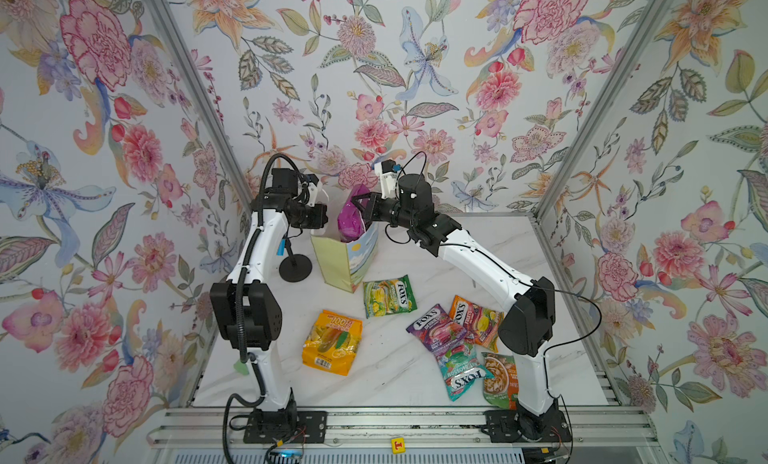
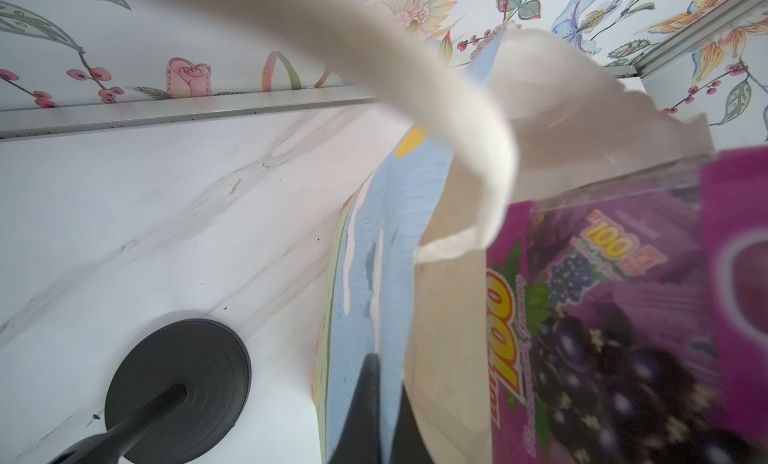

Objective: Place the snacks into the paper bag
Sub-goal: 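Lower the purple packet into the bag opening and open the right gripper, then withdraw the right gripper from the bag and move it to the green FOX'S packet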

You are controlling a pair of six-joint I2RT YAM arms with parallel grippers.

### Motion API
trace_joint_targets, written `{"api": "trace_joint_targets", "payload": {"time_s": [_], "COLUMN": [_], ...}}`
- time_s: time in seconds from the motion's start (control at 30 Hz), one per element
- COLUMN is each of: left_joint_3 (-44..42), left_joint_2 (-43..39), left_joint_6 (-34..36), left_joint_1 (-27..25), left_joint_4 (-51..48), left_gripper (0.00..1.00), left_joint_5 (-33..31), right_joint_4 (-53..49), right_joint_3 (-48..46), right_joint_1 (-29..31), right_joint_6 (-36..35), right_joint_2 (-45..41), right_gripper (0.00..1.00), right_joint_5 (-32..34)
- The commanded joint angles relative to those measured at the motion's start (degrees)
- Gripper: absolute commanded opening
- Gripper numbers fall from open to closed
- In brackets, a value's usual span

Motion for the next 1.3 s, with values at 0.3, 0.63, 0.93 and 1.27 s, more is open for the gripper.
{"api": "trace_joint_targets", "payload": {"time_s": [0.3, 0.63, 0.93, 1.27], "left_joint_3": [-1.00, -1.00, -1.08, -1.43], "left_joint_2": [-1.89, -1.73, -1.64, -1.73], "left_joint_6": [-0.54, -0.46, -0.45, -0.39], "left_joint_1": [0.61, 0.70, 0.84, 0.97], "left_joint_4": [0.04, -0.09, -0.05, 0.13], "left_gripper": [0.02, 0.02, 0.02, 0.02], "left_joint_5": [0.01, -0.08, -0.08, -0.08], "right_joint_4": [6.47, 7.18, 7.12, 6.05], "right_joint_3": [-3.13, -5.15, -4.84, -3.54], "right_joint_1": [-1.55, -1.99, -1.99, -2.07], "right_joint_6": [1.50, 2.62, 2.82, 2.79], "right_joint_2": [-5.63, -5.63, -5.89, -7.93], "right_gripper": [0.00, 0.00, 0.22, 0.41], "right_joint_5": [0.04, -1.04, -2.12, -2.73]}}
